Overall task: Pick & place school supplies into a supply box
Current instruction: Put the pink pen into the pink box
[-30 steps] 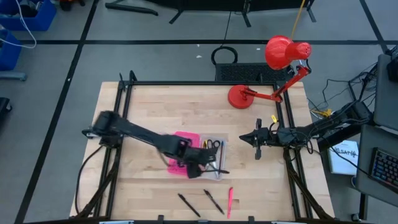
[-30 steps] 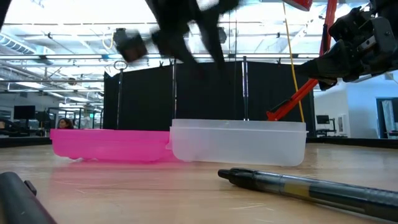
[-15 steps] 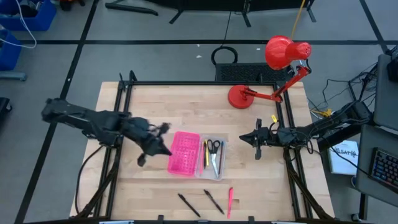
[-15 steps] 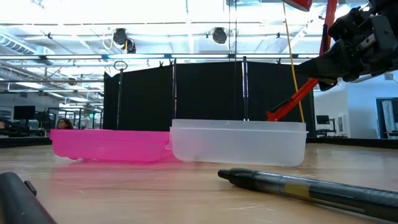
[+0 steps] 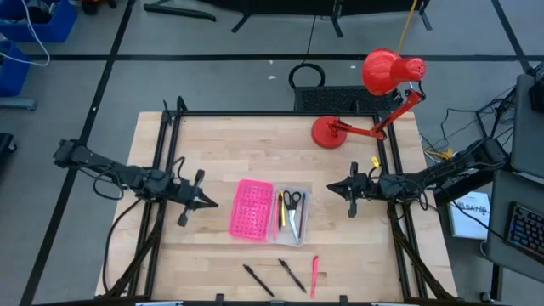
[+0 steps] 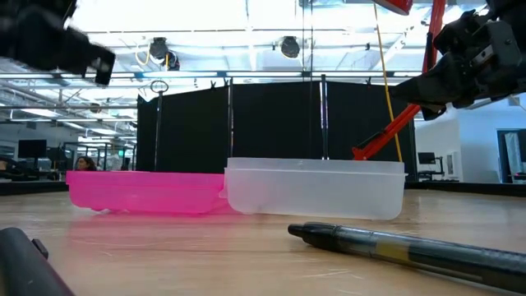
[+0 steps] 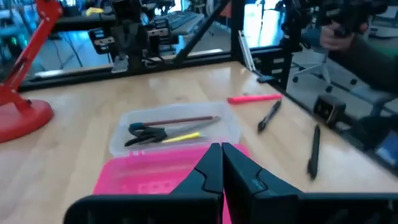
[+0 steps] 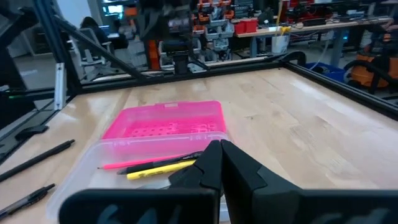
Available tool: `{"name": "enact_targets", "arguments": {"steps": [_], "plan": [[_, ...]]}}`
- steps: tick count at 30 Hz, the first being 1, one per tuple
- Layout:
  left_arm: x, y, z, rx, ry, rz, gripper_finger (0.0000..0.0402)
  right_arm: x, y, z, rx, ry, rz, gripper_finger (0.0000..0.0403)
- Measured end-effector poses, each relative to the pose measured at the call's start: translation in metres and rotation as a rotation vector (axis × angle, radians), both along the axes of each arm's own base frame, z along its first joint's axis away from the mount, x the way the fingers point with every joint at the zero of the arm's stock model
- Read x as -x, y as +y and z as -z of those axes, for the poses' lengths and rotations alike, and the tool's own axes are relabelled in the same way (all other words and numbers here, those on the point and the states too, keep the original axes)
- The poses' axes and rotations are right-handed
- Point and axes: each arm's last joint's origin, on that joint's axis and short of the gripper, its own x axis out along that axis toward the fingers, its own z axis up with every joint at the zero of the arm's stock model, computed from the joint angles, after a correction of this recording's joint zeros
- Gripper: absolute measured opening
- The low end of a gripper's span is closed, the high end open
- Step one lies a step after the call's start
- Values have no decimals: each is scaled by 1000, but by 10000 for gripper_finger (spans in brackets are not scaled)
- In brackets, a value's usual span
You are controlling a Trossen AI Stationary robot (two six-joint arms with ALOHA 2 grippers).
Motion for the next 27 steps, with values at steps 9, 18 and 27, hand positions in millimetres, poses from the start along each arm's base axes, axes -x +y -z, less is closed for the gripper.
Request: {"name": "enact_targets", "arguments": {"steps": [9, 18, 27], "plan": [[9, 9, 34, -32, -55, -73, 6, 0, 0, 1, -17, 9, 11, 0], [7, 15, 30, -53, -109, -201, 19, 0, 0, 0, 11, 6, 9, 0], [7, 16, 29, 77, -95, -249, 6, -23, 14, -59, 106, 52, 49, 0]]}}
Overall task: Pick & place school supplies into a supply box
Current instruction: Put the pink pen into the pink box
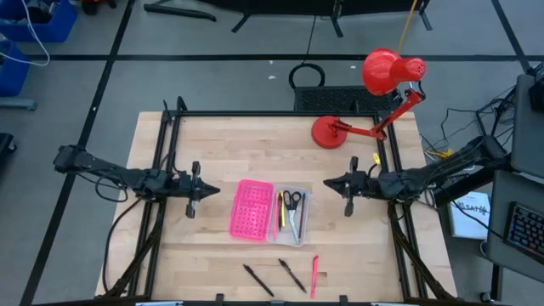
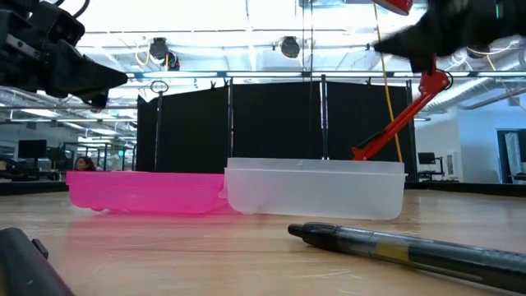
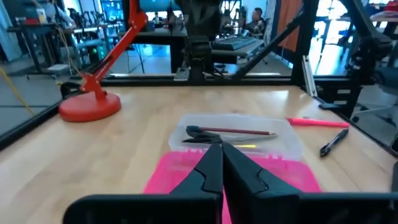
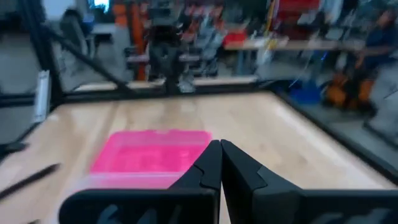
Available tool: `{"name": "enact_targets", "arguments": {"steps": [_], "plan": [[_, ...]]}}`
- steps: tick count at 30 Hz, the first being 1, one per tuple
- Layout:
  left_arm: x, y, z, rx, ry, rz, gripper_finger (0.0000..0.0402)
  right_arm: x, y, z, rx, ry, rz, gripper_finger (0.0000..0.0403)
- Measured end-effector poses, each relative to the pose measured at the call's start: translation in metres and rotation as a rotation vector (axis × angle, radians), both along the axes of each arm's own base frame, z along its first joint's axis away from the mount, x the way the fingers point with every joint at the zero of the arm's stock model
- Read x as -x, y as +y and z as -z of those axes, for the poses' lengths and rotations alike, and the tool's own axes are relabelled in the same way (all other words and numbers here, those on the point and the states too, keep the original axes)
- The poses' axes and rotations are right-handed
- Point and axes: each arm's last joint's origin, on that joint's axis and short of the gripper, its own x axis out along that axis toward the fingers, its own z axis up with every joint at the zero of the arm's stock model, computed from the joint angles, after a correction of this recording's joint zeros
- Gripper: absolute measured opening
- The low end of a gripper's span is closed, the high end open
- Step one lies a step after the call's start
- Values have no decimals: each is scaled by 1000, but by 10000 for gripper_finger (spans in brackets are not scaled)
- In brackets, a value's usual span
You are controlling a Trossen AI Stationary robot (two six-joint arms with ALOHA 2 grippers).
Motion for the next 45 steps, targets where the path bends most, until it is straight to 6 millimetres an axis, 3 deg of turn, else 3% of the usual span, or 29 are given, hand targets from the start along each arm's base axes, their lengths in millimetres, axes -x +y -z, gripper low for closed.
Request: {"name": "enact_targets", "arguments": {"steps": [3, 8, 12, 16, 22, 26, 32, 35, 40, 45], "plan": [[0, 0, 0, -2, 3, -1, 5, -15, 18, -34, -28, 135, 24, 0], [0, 1, -5, -44, -49, -24, 30, -44, 63, -82, -81, 285, 25, 0], [0, 1, -7, -3, -71, -25, 40, -77, 107, -97, -131, 415, 34, 0], [0, 1, -5, 48, -51, -22, 41, -108, 145, -105, -306, 530, 53, 0], [0, 0, -2, 95, -17, -23, 42, -148, 195, -81, -652, 797, 50, 0], [0, 0, -1, 142, -8, -12, 42, -165, 219, -44, -888, 993, 124, 0], [0, 0, -3, 133, -22, -7, 42, -158, 232, 4, -991, 1027, 482, 0], [0, 0, -5, 123, -45, -5, 42, -153, 237, 19, -1012, 983, 562, 3], [0, 0, -9, 86, -88, -2, 42, -150, 251, 27, -1188, 942, 582, 43], [0, 0, -9, 11, -93, 0, 42, -142, 257, 31, -1254, 927, 664, 98]]}}
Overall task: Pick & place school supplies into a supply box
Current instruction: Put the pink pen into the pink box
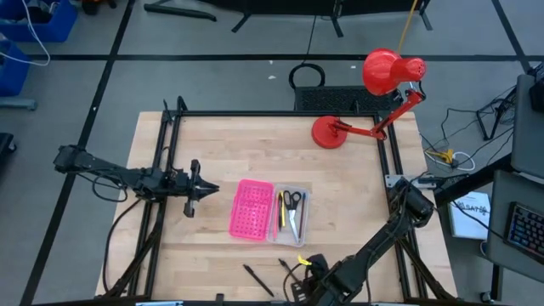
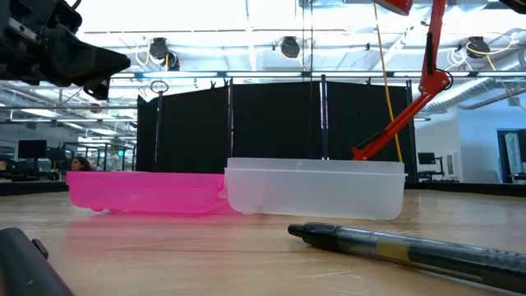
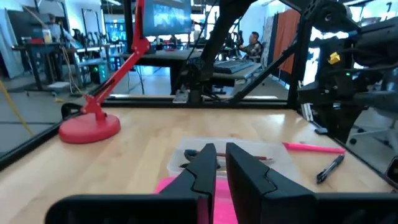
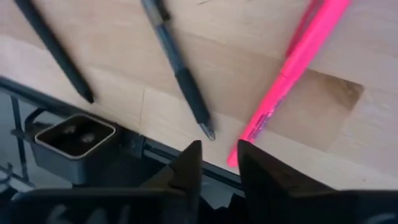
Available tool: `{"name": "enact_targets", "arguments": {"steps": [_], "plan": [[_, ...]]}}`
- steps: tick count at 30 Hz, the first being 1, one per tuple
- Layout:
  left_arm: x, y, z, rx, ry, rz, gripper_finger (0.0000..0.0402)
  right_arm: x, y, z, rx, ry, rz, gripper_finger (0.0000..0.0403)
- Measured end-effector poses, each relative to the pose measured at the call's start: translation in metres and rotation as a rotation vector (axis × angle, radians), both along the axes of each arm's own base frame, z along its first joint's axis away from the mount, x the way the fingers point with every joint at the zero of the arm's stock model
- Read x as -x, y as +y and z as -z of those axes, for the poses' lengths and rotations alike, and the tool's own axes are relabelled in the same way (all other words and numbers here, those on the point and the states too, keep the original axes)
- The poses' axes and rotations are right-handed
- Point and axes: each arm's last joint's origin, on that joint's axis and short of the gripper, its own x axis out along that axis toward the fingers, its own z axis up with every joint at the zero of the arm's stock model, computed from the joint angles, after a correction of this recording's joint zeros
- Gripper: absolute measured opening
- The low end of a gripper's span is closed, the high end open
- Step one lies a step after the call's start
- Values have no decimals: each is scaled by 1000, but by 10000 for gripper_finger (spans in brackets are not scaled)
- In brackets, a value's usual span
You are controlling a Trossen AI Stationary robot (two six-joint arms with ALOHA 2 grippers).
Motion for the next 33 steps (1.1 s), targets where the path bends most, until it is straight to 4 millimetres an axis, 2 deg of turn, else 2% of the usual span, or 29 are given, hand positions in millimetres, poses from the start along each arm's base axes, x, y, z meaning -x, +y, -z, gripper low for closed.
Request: {"name": "enact_targets", "arguments": {"steps": [6, 15, 27, 33], "plan": [[0, 0, 0, 11, -1, 0, 42, 5, -8, 2, 52, 76, 64, 138], [0, 0, 0, 41, 2, 0, 42, -8, -25, 10, 83, 129, 54, 145], [0, 0, 4, 65, 40, 1, 42, -14, -20, 48, -8, 305, 18, 145], [0, 0, 3, 64, 37, 1, 42, -9, -22, 69, 11, 440, -71, 127]]}}
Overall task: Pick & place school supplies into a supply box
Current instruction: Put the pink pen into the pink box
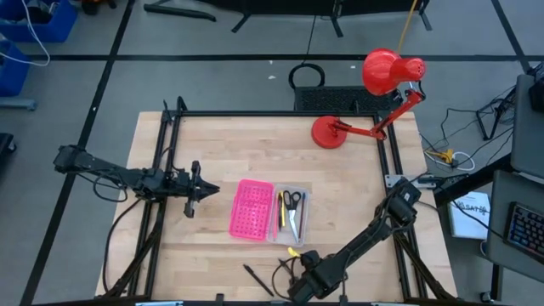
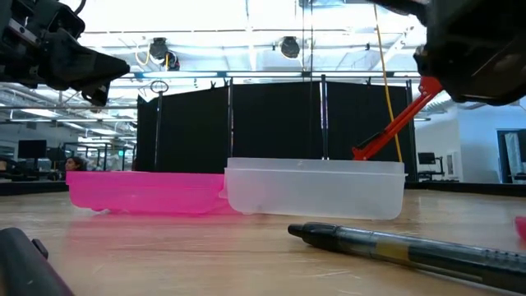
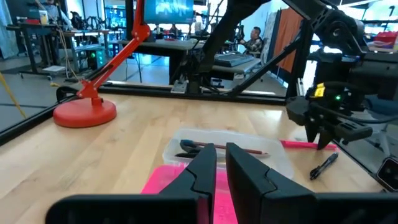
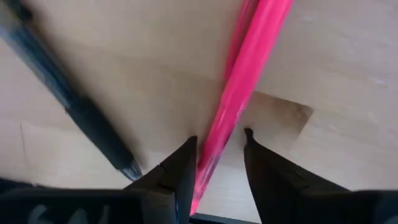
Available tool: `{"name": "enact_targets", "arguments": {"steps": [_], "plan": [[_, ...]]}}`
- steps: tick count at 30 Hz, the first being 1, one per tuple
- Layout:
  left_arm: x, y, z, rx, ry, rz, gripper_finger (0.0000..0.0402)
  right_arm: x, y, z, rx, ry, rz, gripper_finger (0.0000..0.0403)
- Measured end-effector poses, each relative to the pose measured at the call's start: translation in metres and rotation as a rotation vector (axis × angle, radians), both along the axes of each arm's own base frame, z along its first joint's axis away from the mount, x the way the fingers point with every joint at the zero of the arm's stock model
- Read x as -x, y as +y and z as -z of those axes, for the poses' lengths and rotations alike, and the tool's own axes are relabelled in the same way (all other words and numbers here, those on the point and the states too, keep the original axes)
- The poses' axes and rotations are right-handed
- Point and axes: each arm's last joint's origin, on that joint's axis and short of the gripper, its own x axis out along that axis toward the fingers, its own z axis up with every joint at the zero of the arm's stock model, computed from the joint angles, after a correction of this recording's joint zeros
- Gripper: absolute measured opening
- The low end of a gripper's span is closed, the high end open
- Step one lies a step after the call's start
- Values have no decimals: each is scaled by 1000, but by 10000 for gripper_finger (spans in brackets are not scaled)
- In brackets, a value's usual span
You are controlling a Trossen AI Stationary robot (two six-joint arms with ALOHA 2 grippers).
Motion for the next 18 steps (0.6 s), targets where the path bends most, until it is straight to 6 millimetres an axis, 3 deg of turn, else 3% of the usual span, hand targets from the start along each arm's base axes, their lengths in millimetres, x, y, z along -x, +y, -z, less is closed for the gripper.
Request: {"name": "enact_targets", "arguments": {"steps": [7, 12, 18], "plan": [[0, 0, -1, -1, -6, 0, 42, 2, -2, 4, 64, -32, -136, 84], [0, 0, -1, -1, -6, 0, 42, 0, -4, 11, 44, -77, -168, 24], [0, 0, 0, -3, 0, 0, 42, 2, -7, 19, 27, -85, -154, 18]]}}
